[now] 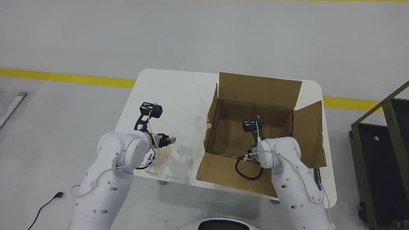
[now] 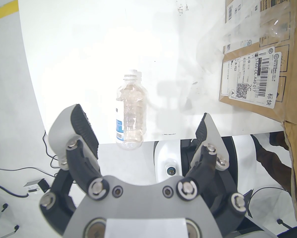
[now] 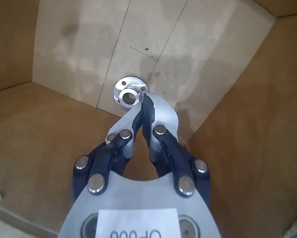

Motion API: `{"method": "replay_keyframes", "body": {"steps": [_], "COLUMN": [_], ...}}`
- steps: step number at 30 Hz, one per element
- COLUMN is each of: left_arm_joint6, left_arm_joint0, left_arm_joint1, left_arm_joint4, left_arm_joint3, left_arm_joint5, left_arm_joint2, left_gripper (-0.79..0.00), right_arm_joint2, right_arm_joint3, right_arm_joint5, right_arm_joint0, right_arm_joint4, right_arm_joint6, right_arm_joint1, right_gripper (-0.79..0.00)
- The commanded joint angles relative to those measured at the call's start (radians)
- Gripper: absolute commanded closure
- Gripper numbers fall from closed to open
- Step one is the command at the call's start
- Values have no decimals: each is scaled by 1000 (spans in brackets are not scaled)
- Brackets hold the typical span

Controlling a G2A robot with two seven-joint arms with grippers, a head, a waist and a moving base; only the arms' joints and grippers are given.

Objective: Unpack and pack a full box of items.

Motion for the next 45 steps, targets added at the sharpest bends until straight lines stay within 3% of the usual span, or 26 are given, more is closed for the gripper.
{"method": "replay_keyframes", "body": {"steps": [1,4,7,10,16,18,36,39,40,41,45], "left_arm_joint6": [0,0,0,0,0,0,0,0,0,0,0], "left_arm_joint0": [0,0,0,0,0,0,0,0,0,0,0], "left_arm_joint1": [0,0,0,0,0,0,0,0,0,0,0], "left_arm_joint4": [0,0,0,0,0,0,0,0,0,0,0], "left_arm_joint3": [0,0,0,0,0,0,0,0,0,0,0], "left_arm_joint5": [0,0,0,0,0,0,0,0,0,0,0], "left_arm_joint2": [0,0,0,0,0,0,0,0,0,0,0], "left_gripper": [-785,-785,-785,-785,-785,-785,-785,-785,-785,-785,-785], "right_arm_joint2": [-8,-22,-40,-47,-59,-66,-120,-123,-123,-122,-115], "right_arm_joint3": [18,45,65,92,157,178,308,318,320,321,309], "right_arm_joint5": [21,37,58,77,101,107,112,114,116,117,123], "right_arm_joint0": [8,20,26,35,65,74,134,142,144,146,151], "right_arm_joint4": [-7,-10,-22,-20,-7,-4,19,17,19,19,8], "right_arm_joint6": [-6,-4,-3,-11,-28,-31,-52,-55,-55,-55,-59], "right_arm_joint1": [-2,-5,-9,-12,-19,-21,-41,-43,-43,-43,-43], "right_gripper": [-357,-382,-493,-434,-422,-354,-283,-246,-83,0,0]}}
